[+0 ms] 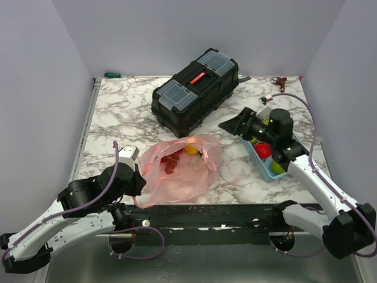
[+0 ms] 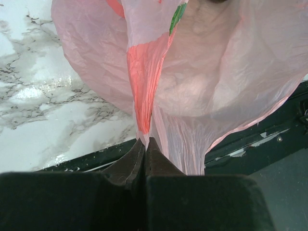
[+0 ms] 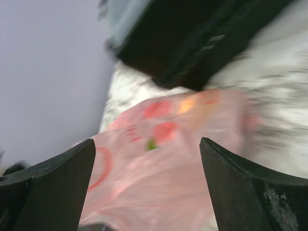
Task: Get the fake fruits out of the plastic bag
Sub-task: Take out the fake fruit from the plastic bag.
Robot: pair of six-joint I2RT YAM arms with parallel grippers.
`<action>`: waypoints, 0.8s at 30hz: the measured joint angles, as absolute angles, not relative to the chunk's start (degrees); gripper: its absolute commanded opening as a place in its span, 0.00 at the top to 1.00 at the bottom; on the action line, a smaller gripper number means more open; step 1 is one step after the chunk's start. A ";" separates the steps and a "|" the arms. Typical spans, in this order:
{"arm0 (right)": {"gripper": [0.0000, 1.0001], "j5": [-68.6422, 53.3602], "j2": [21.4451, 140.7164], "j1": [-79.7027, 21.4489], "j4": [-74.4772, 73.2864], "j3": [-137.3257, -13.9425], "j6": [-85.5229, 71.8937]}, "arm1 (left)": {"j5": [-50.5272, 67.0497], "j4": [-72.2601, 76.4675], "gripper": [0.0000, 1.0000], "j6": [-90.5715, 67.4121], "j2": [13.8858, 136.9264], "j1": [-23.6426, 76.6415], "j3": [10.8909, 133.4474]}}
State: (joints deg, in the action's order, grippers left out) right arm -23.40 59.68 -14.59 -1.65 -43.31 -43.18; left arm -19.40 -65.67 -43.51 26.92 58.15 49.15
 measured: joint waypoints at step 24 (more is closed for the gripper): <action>0.25 24.14 91.44 -78.63 -16.84 -72.20 -28.64 | -19.42 -65.67 1.00 -43.51 26.94 58.15 49.12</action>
State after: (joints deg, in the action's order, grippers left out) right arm 24.14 91.44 -78.63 -16.84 -72.20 -28.64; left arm -19.42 -65.67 -43.51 26.94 58.15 49.12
